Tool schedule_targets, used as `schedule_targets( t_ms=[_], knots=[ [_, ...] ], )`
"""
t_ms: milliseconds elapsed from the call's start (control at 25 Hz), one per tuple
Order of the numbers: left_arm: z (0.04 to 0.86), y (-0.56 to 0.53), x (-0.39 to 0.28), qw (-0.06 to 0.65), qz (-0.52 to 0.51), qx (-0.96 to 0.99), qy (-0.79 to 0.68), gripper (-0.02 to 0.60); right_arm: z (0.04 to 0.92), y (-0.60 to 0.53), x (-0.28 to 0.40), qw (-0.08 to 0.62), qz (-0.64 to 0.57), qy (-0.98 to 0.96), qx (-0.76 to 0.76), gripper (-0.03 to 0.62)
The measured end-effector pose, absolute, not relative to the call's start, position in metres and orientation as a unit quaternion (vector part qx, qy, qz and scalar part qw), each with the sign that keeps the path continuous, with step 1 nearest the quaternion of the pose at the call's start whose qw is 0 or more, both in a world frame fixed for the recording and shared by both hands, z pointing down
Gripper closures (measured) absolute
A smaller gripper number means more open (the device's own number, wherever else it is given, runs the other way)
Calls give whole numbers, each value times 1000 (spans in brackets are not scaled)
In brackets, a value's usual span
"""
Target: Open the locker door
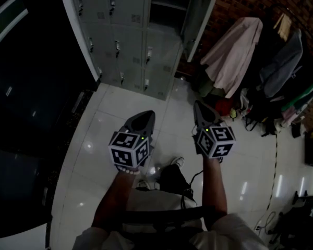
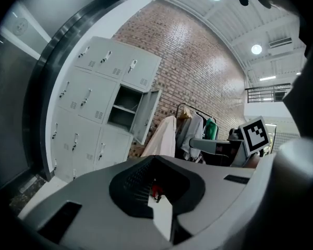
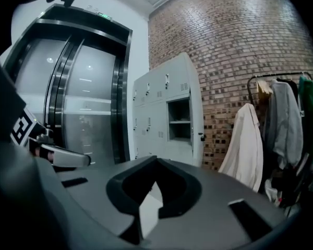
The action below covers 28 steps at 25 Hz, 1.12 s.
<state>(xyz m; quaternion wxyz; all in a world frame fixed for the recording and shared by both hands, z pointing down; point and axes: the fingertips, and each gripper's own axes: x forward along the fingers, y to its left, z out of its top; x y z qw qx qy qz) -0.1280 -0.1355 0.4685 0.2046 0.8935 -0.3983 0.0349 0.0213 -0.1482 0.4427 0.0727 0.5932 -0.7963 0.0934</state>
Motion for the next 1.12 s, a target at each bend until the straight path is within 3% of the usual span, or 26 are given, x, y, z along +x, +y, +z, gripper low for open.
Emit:
schedule_targets(
  t_ms=[360, 1120],
  knots=[
    [457, -99, -113, 197, 16, 900, -390, 586, 435, -90, 0, 55, 102, -813, 570, 591],
    [435, -63, -53, 187, 9, 877, -442, 586, 424, -67, 48, 44, 111, -851, 511, 591]
  ],
)
